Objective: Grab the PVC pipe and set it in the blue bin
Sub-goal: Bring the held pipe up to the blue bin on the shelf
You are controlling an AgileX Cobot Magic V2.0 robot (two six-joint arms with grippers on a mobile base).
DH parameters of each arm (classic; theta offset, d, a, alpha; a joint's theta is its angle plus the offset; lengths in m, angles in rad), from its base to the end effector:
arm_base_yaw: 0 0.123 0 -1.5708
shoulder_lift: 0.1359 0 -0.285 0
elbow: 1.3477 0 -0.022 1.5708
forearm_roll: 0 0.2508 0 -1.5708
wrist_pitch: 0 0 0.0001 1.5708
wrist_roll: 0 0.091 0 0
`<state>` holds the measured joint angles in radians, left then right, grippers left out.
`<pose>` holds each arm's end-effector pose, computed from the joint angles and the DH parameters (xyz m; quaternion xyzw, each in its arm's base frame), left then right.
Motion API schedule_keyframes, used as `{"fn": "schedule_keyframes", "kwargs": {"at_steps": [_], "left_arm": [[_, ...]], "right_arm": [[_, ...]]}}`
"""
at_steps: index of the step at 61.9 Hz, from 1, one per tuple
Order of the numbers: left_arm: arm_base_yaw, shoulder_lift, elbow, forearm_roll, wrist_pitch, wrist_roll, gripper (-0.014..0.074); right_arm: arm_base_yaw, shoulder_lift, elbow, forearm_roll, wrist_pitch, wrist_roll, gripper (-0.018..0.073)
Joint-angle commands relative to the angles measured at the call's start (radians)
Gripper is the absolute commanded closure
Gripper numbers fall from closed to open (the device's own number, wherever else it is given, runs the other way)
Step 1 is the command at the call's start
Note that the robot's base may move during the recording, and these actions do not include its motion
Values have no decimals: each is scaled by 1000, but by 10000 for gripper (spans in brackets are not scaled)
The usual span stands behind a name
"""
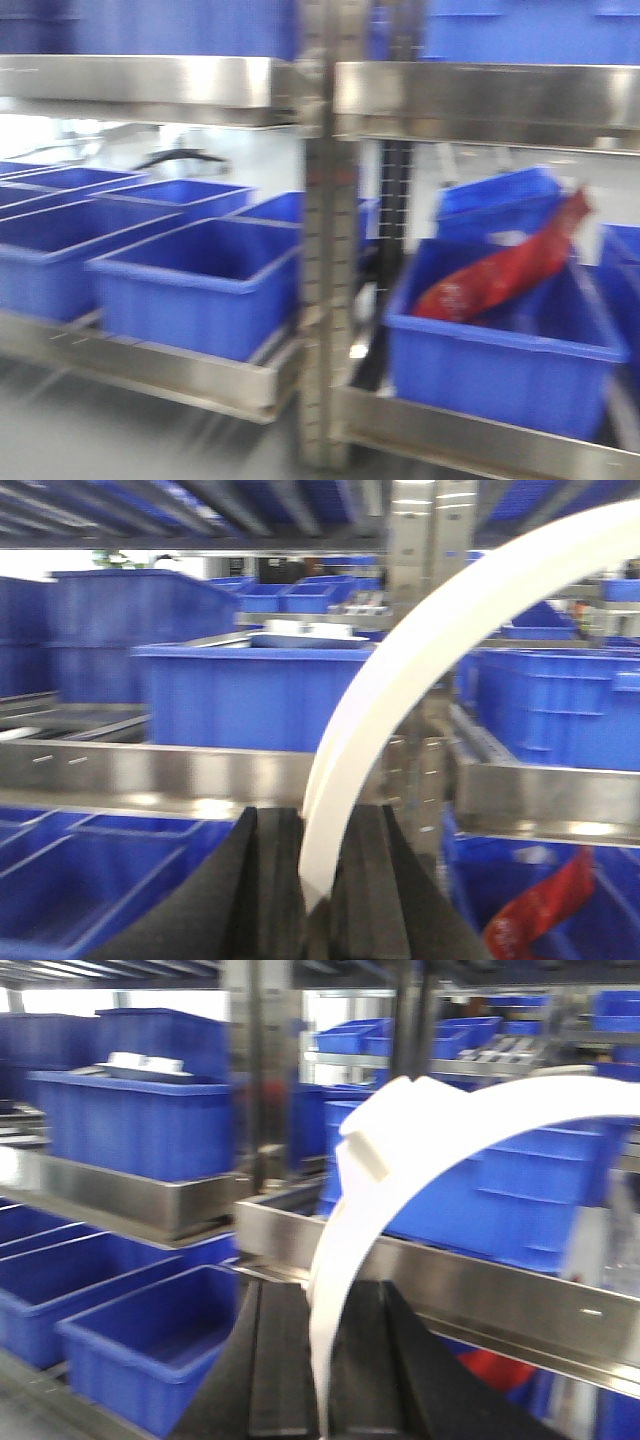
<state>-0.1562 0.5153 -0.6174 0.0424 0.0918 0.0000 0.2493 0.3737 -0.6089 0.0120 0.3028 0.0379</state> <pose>0.1048 -0.0161 0.3733 0.0651 0.6686 -0.0409 0.7396 0.0708 0.0184 0.3640 -0.0711 0.6965 0.1075 0.7059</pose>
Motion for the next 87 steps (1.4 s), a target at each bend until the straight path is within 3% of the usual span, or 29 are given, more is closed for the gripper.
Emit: {"fn": "schedule_keyframes", "kwargs": {"at_steps": [1,87], "left_arm": [[-5,-4,-3,0,-30,0,707],[-5,-4,-3,0,-30,0,707]], "right_arm": [[1,-4,0,-12,-25,-3,714],[1,-4,0,-12,-25,-3,714]]}}
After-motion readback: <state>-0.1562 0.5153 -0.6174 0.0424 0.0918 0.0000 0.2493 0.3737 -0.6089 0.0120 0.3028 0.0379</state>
